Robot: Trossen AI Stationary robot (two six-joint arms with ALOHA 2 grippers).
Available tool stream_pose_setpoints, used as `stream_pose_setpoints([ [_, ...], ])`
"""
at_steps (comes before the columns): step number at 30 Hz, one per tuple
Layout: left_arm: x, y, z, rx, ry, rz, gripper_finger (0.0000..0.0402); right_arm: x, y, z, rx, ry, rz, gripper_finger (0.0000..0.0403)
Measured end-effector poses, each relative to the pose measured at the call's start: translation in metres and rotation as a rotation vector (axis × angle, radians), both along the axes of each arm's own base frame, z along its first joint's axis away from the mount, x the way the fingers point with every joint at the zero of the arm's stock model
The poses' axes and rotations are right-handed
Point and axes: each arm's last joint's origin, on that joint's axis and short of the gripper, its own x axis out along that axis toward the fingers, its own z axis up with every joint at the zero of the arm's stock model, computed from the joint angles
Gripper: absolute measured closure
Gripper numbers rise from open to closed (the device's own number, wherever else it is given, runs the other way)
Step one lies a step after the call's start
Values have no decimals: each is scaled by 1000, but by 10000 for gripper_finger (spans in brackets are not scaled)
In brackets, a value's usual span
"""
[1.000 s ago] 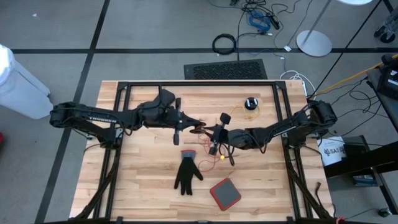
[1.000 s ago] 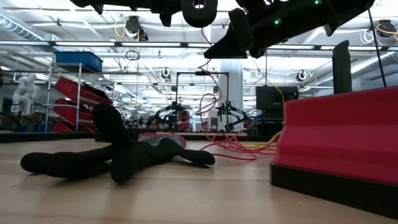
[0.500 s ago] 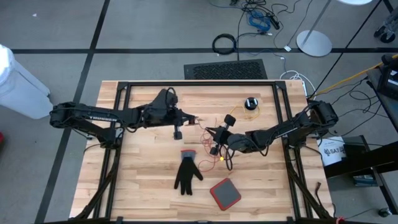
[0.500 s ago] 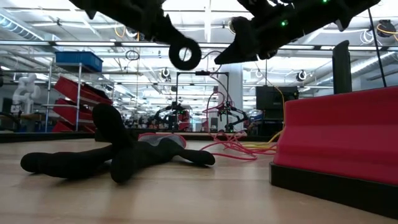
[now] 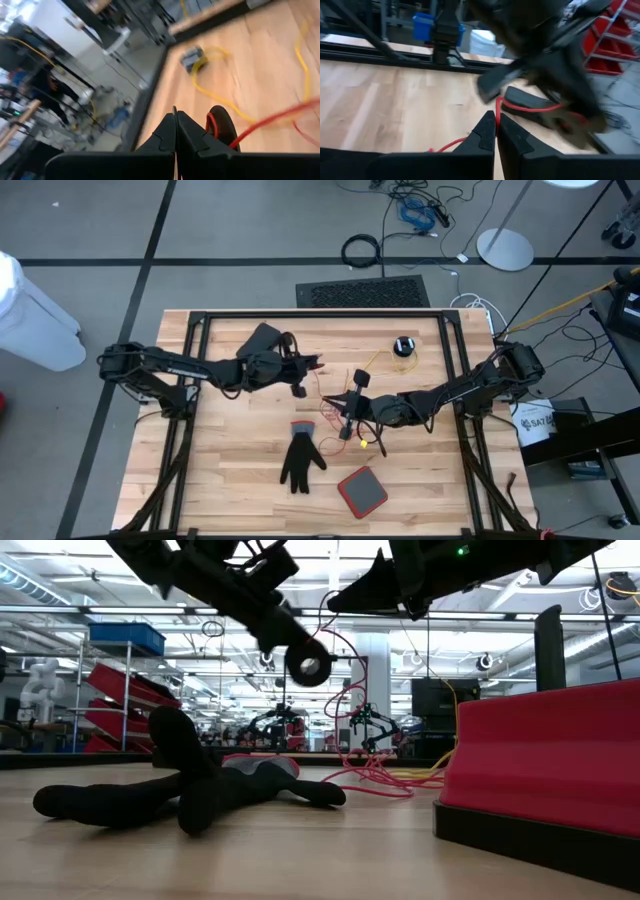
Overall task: Coil cords
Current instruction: Uncoil the red wire from the black spool
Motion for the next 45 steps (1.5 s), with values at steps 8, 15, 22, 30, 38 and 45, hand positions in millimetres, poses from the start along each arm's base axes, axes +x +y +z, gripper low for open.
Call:
stream_pose_setpoints([
  [8, 8, 1, 20, -6, -300, 25, 401, 1, -3, -2, 5, 16, 9, 403],
  [15, 9, -1, 29, -154, -467, -35, 401, 2, -16, -6, 25, 46, -60, 403],
  [22, 9, -4, 29, -231, -457, -145, 401, -3, -30, -20, 36, 163, -212, 403],
  [30, -3, -5, 40, -237, -417, -147, 401, -9, -39, -31, 35, 259, -315, 403],
  [38, -12, -13, 30, -107, -145, -169, 401, -13, -43, -34, 17, 281, -404, 403],
  [45, -17, -25, 12, 97, 152, -185, 401, -18, -44, -41, 10, 354, -428, 403],
])
